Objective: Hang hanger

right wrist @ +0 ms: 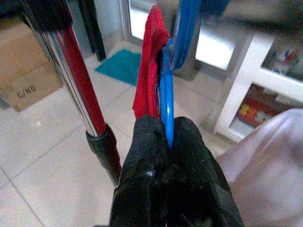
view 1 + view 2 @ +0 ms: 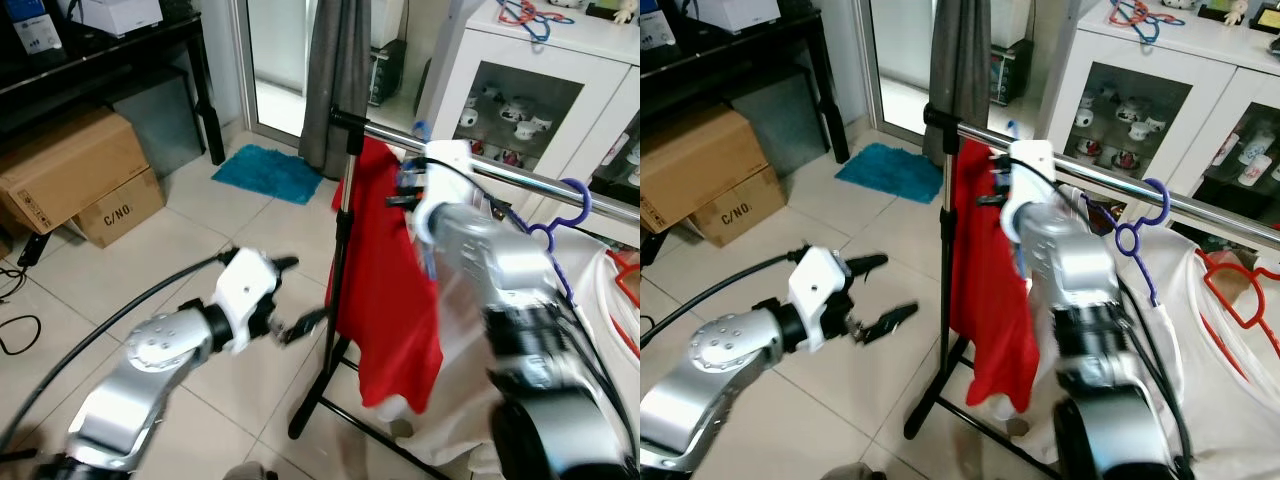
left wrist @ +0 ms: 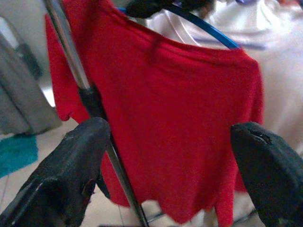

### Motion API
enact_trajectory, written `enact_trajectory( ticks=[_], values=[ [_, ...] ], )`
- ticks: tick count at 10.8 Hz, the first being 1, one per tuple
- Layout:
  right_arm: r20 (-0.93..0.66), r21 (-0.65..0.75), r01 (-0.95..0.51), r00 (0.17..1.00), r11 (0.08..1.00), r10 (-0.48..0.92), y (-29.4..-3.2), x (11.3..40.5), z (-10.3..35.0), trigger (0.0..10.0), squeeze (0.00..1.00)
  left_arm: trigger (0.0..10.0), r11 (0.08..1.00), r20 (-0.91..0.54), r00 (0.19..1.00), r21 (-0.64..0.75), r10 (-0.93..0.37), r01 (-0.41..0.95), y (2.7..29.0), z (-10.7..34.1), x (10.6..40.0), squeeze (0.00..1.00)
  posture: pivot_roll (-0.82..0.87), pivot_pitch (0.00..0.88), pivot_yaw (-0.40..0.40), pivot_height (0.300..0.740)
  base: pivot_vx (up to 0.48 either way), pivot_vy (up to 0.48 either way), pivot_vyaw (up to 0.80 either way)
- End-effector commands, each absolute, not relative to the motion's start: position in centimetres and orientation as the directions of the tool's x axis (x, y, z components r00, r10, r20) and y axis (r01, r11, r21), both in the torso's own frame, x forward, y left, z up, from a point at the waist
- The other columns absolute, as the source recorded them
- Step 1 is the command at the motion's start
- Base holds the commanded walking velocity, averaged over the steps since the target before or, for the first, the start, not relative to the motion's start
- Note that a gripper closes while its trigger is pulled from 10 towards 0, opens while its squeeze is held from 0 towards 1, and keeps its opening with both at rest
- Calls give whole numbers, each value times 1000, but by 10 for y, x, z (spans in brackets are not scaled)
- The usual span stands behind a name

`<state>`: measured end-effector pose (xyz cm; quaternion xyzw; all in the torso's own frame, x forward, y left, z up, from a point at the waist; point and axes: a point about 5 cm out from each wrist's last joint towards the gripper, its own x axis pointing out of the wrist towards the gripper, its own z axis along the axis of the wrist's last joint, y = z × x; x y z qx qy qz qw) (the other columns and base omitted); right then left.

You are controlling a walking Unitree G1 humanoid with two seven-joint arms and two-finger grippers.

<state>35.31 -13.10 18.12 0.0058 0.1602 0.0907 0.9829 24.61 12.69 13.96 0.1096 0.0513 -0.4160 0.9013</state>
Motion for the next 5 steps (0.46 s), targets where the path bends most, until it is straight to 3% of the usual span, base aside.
enact_trajectory(
  ticks=[1, 5],
  values=[
    [-222, 47, -196, 954, 979, 202, -135, 349, 201, 0, 0, 10000, 657, -160, 679, 171, -717, 734, 128, 144, 249, 0, 51, 0, -17, 740, 0, 0, 0],
    [-242, -32, -287, 932, 957, 271, -137, 300, 188, 0, 0, 10000, 709, -129, 728, 169, -673, 685, 122, 141, 251, 0, 29, 0, -20, 740, 0, 0, 0]
  ],
)
